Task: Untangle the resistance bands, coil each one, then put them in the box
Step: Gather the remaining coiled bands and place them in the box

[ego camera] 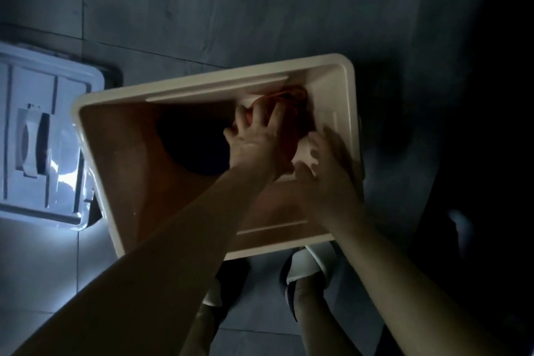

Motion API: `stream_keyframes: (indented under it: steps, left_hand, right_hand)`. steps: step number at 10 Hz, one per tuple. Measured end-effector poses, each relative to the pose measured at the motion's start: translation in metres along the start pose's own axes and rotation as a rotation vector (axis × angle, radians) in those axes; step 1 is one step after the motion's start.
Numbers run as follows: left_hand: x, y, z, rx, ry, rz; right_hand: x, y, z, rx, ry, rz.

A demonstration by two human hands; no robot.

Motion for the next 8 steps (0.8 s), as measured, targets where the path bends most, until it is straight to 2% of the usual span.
stream_keyframes:
  steps: [1,2,3,4,5,6,7,8]
  left_hand:
    - [-0.01,0.015,0.028,-0.067,0.002,0.017]
    - [-0.026,0.018,0.045,-0.077,0.029,0.047]
    - [-0.038,0.018,0.049,-0.076,0.088,0.099]
    - [-0.038,0.018,0.046,-0.076,0.102,0.123]
    - [-0.032,0.013,0.041,-0.058,0.116,0.154]
    - [-0.036,0.011,0.042,-0.061,0.092,0.177]
    - [-0.038,0.009,0.045,-0.066,0.106,0.175]
    - [-0.039,-0.001,0.045,-0.121,0.154,0.152]
  right_hand:
    - [-0.012,0.012,-0.02,-0.008,-0.064,0.041]
    - [-0.035,0.021,-0.02,-0.132,-0.222,-0.085]
    - [-0.035,0.019,-0.009,-0.15,-0.068,-0.153]
    - [-0.026,0.019,0.01,-0.198,-0.105,0.019]
    - [-0.025,0.024,0.032,-0.17,-0.031,0.144]
    - [-0.029,0.021,0.042,-0.162,-0.041,0.237]
    - [-0.035,0.024,0.049,-0.116,-0.031,0.271]
    - [-0.036,0.028,0.056,-0.051,-0.005,0.154]
Point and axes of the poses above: each hand's wrist, its own z-axis towards the middle knuckle, its own x-axis out of the back of the hand, y = z × x, the point moved 1 cm from there along z, towards the middle knuckle, and after that the axes turned 8 degrees about -y, right-handed, at the moved point
